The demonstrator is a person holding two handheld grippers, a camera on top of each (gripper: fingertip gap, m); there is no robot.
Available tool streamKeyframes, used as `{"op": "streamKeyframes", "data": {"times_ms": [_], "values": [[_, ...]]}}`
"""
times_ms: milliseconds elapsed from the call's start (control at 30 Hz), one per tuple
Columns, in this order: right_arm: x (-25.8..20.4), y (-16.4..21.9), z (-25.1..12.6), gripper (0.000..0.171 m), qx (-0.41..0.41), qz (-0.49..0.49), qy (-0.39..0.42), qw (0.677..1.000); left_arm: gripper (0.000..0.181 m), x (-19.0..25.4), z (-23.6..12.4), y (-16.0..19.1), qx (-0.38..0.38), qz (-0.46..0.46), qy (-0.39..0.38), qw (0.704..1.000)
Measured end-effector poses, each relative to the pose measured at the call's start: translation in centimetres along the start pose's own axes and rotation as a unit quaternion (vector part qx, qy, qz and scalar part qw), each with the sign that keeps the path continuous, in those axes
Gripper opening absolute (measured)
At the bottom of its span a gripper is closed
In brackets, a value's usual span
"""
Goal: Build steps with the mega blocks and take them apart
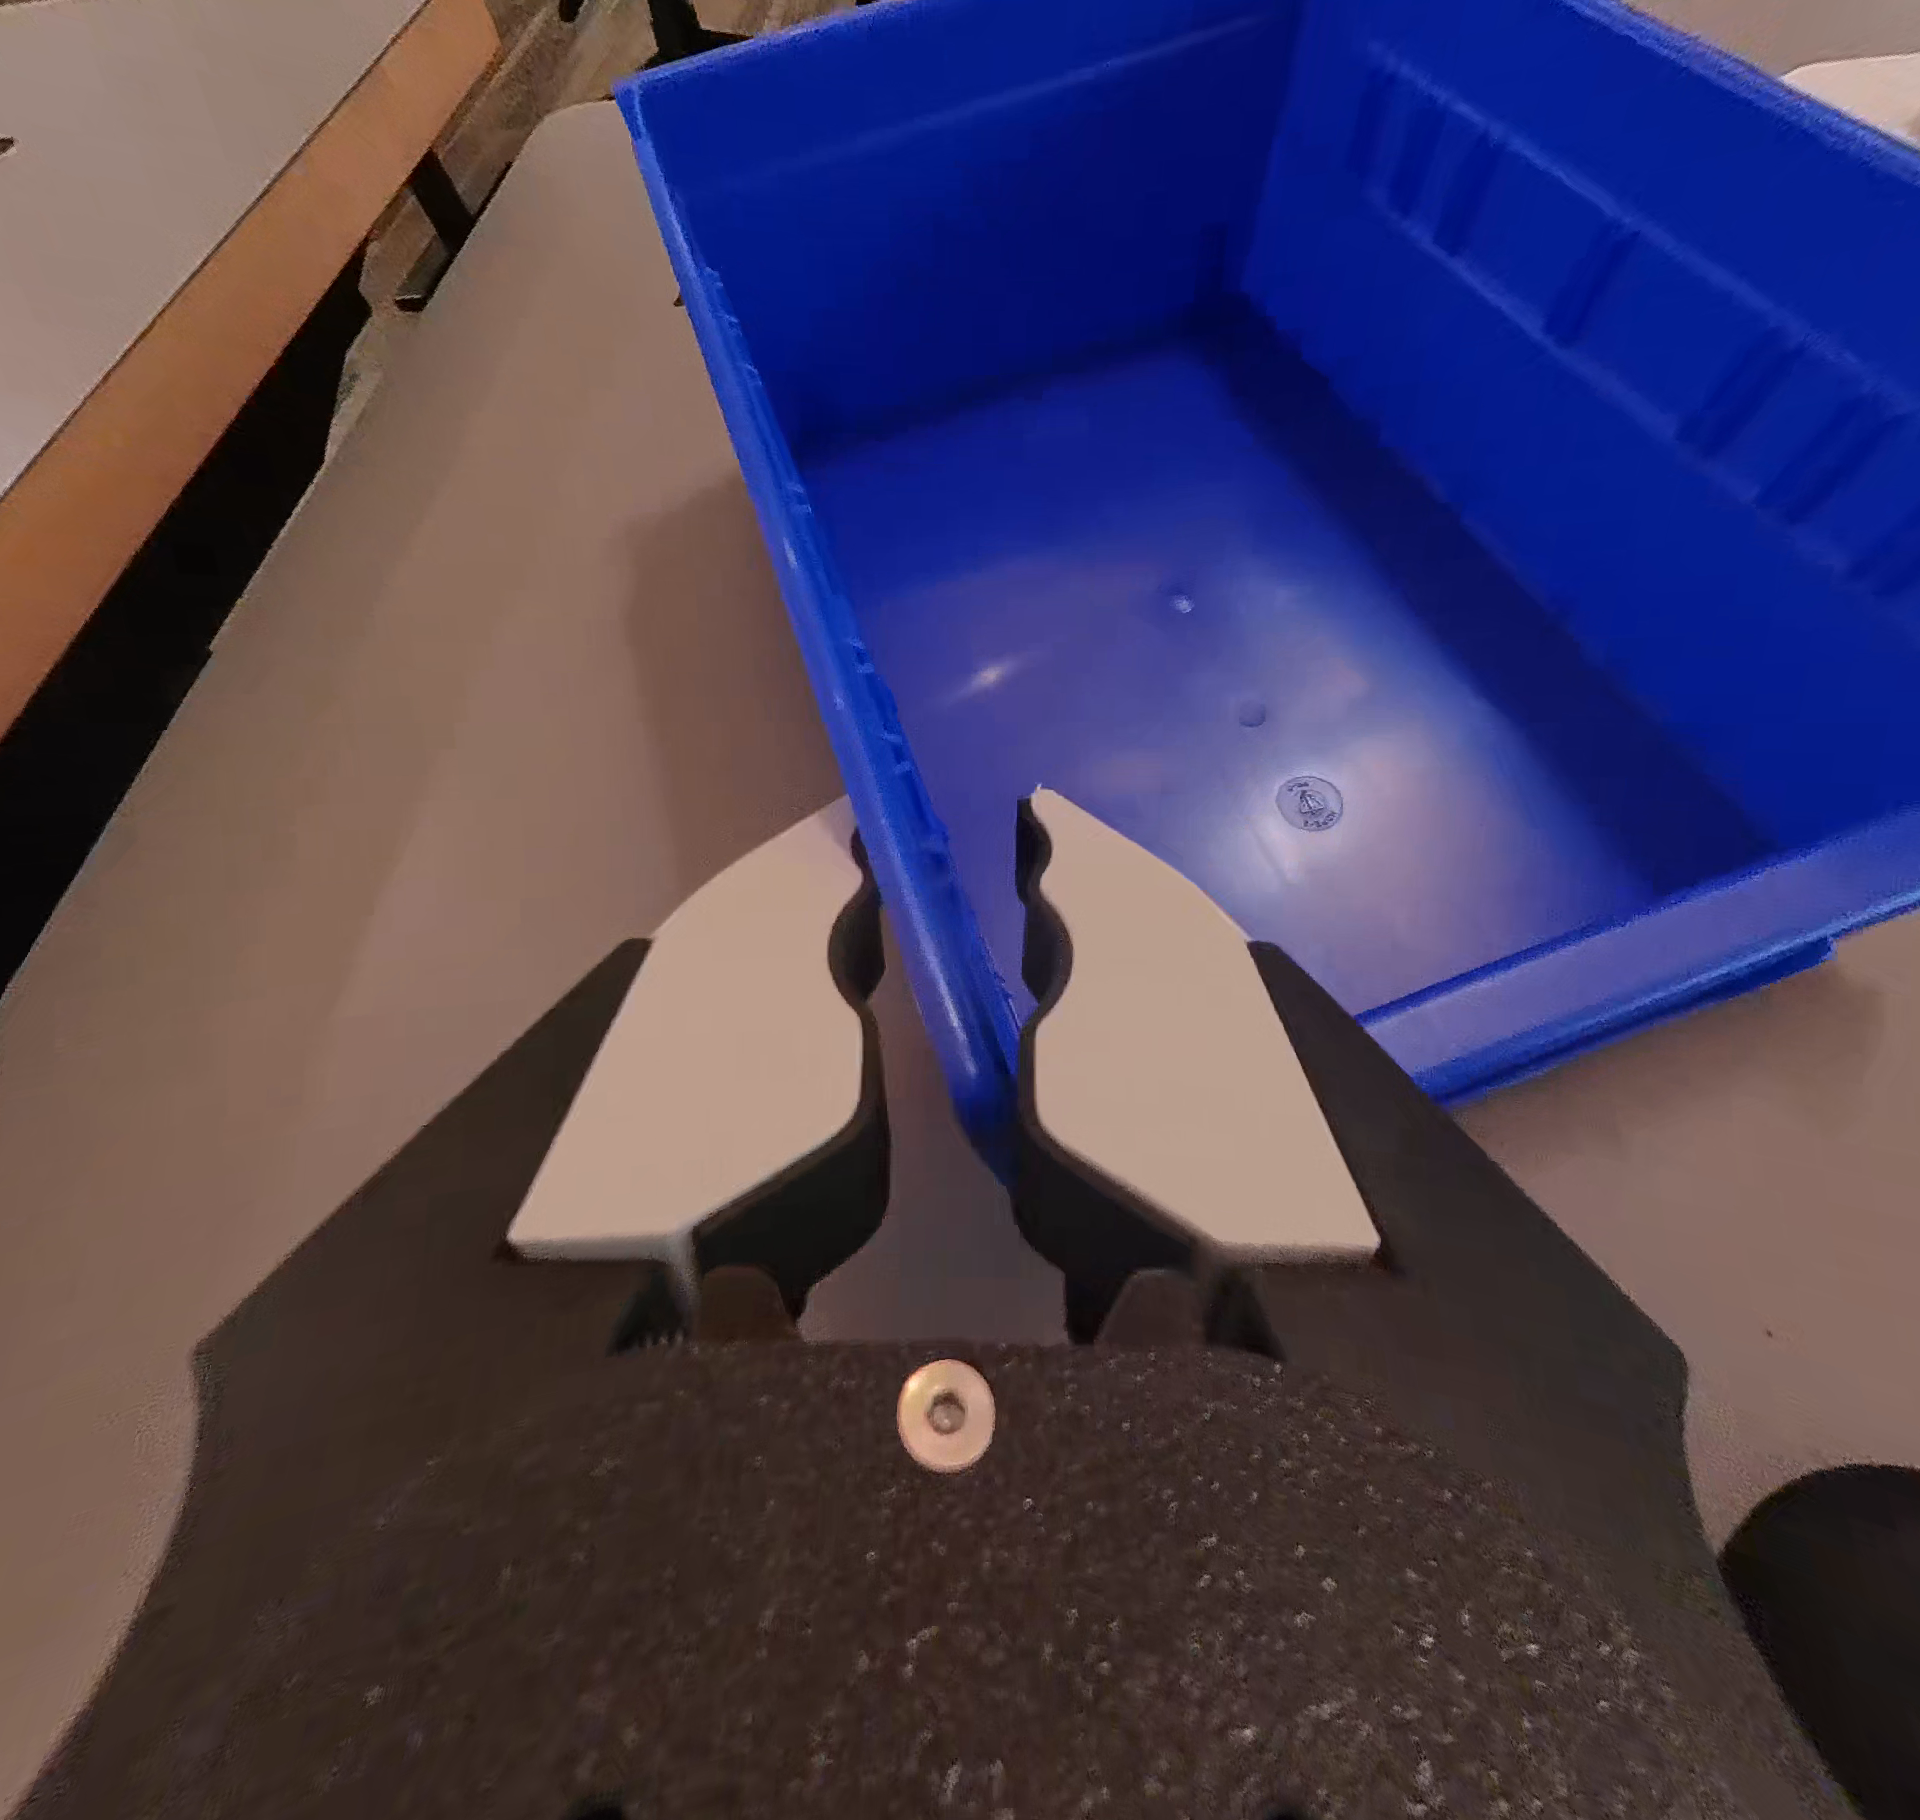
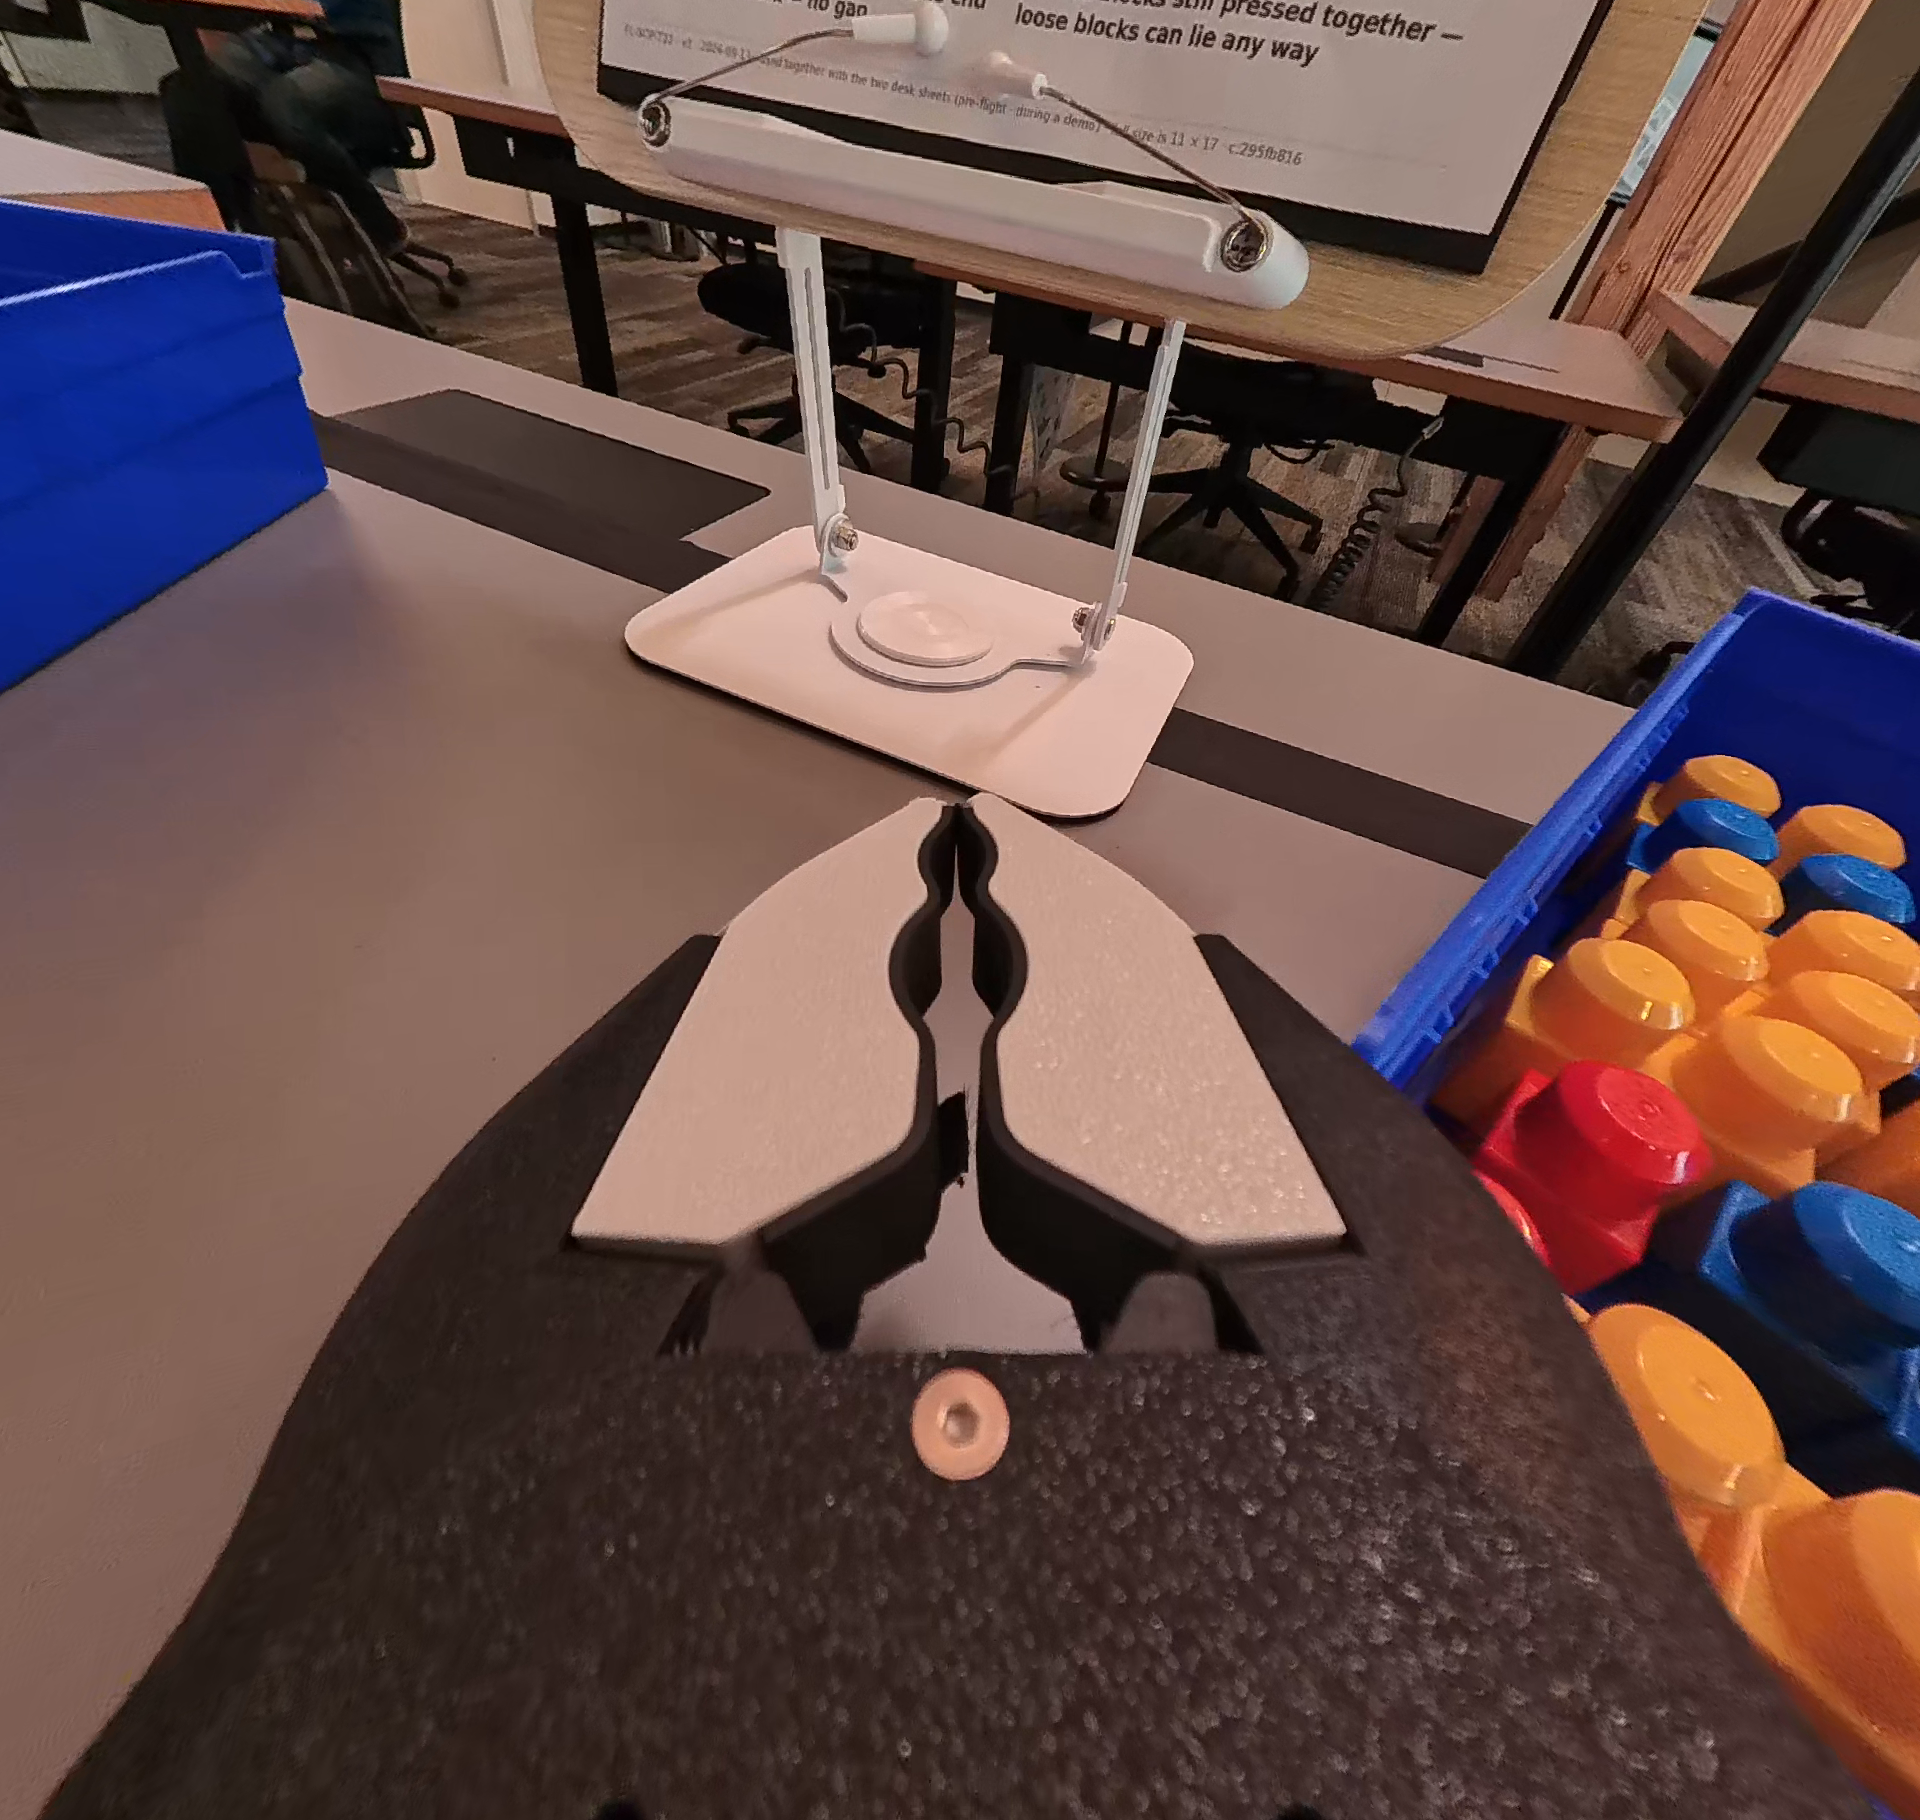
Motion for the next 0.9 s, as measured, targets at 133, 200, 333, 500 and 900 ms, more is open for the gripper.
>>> {"op": "streamKeyframes", "data": {"times_ms": [133,200,333,500,900], "values": [[-0.1,0.0,0.0,0.000,-0.001,-0.001,-0.003,1.000,0.009,-0.6,0.3,-0.2,-0.002,-0.020,-0.018,1.000],[-0.2,0.0,0.0,0.000,-0.001,-0.003,-0.003,1.000,0.008,-0.2,0.3,-0.3,0.008,-0.029,0.000,1.000],[-0.4,-0.1,0.0,0.000,0.000,-0.011,-0.004,1.000,0.006,0.9,-0.6,-1.4,0.035,-0.040,0.017,0.998],[-1.5,-0.6,-0.2,0.000,0.009,-0.040,-0.018,0.999,0.005,2.7,-2.0,-3.4,0.068,-0.036,0.037,0.996],[-7.6,-3.0,-4.4,0.015,0.000,-0.013,-0.124,0.992,0.006,9.3,-5.2,-7.1,0.139,-0.016,0.088,0.986]]}}
Point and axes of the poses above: each gripper's, where its closed fingertips meet, z out along the fingers, y out of its underside, x = y × z across the jaws, the point moved 2 cm from there along -z, back along the fingers, and after that the axes turned 2 degrees about -x, right-handed, at the moved point
